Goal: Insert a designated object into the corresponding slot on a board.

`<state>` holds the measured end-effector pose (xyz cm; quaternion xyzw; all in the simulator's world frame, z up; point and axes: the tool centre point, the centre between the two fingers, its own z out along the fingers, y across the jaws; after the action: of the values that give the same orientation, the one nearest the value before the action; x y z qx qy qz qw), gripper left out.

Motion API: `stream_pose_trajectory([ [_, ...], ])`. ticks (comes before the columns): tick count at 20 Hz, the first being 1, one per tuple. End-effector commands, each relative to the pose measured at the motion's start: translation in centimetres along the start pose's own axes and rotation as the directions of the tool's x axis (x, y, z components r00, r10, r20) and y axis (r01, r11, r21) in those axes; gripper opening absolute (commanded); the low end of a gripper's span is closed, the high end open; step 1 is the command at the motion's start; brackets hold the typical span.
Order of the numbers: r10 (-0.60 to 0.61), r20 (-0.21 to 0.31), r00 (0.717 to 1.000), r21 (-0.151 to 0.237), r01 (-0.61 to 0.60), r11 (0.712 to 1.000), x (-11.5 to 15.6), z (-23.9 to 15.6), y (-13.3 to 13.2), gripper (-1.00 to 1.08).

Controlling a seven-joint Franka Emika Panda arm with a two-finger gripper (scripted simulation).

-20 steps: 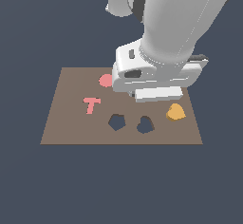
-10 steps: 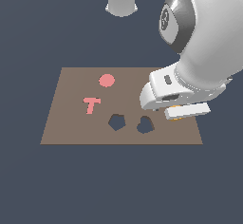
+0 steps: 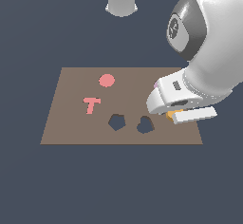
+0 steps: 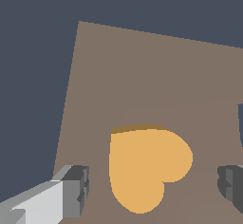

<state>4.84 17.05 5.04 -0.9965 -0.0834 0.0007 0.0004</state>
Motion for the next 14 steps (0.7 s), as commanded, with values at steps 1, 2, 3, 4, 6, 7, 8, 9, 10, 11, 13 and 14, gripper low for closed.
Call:
stream_pose_trajectory([
  [1, 0.0, 0.0, 1.0, 0.0, 0.0, 1.0, 0.0, 0.1, 0.0, 1.0],
  [2, 0.0, 0.0, 1.0, 0.0, 0.0, 1.0, 0.0, 0.3, 0.0, 1.0],
  [3, 0.0, 0.0, 1.0, 0.0, 0.0, 1.0, 0.1, 0.5, 0.0, 1.0],
  [4, 0.0, -0.001, 1.0, 0.0, 0.0, 1.0, 0.1, 0.8, 0.0, 1.0],
  [6, -0.001, -0.001, 1.0, -0.001, 0.001, 1.0, 0.2, 1.5, -0.1, 1.0],
  [7, -0.001, -0.001, 1.0, -0.001, 0.001, 1.0, 0.2, 1.7, -0.1, 1.0],
  [8, -0.001, -0.001, 1.0, -0.001, 0.001, 1.0, 0.2, 1.9, -0.1, 1.0],
  [9, -0.001, -0.001, 1.0, -0.001, 0.001, 1.0, 0.2, 2.0, -0.1, 1.0],
  [10, -0.001, -0.001, 1.0, -0.001, 0.001, 1.0, 0.2, 2.1, -0.1, 1.0],
  [11, -0.001, -0.001, 1.0, -0.001, 0.001, 1.0, 0.2, 2.1, -0.1, -1.0],
  [13, -0.001, -0.001, 1.0, -0.001, 0.001, 1.0, 0.2, 2.1, -0.1, -1.0],
  [14, -0.001, -0.001, 1.0, -0.001, 0.001, 1.0, 0.2, 2.1, -0.1, -1.0],
])
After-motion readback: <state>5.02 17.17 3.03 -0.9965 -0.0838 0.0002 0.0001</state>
